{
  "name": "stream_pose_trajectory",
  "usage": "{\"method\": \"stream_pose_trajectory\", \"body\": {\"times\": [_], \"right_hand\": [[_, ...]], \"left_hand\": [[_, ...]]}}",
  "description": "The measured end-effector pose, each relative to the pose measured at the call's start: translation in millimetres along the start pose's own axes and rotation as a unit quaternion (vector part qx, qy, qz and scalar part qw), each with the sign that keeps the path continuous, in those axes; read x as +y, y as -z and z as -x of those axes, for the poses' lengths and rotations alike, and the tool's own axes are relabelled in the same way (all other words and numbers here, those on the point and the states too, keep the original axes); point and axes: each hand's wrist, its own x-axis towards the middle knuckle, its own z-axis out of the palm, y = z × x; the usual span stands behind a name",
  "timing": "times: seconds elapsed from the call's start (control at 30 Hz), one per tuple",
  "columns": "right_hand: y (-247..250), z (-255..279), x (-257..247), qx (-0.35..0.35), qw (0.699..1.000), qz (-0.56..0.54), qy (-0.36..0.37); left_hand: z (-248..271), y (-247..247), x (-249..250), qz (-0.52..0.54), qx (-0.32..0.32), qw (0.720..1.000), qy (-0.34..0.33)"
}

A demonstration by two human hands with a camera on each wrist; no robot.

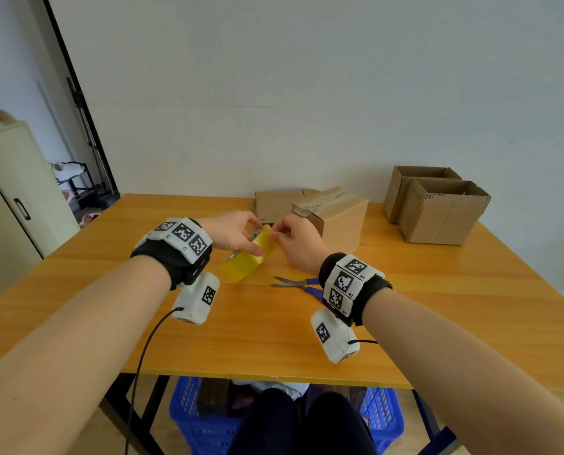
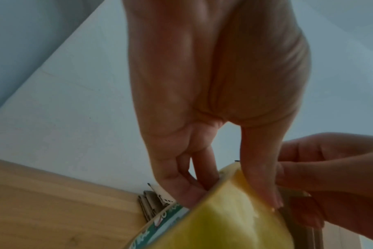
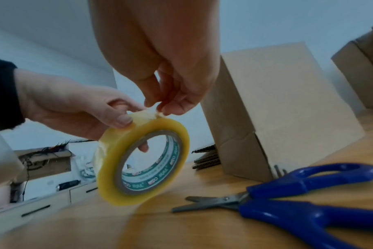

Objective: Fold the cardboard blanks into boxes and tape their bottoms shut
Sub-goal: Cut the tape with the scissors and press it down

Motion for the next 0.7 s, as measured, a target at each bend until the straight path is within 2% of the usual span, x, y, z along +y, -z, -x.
{"method": "stream_pose_trajectory", "body": {"times": [0.2,0.3,0.47,0.63,0.7], "right_hand": [[2.2,3.0,-2.4,-0.024,0.999,-0.001,0.028],[2.2,-0.6,-0.3,-0.008,1.0,-0.005,-0.006],[-2.8,-4.3,1.9,-0.049,0.997,0.024,-0.056],[-3.6,-3.6,6.3,-0.033,0.992,0.006,-0.12],[-3.1,-0.9,9.0,-0.029,0.992,0.027,-0.123]], "left_hand": [[1.4,8.2,0.5,-0.064,0.01,0.997,0.029],[0.7,5.1,1.2,-0.058,0.012,0.998,0.028],[1.1,-6.0,-7.2,-0.023,0.013,1.0,0.016],[-0.4,-8.3,-19.0,-0.03,-0.005,0.999,0.018],[-0.9,-6.3,-22.7,-0.027,-0.009,0.999,0.022]]}}
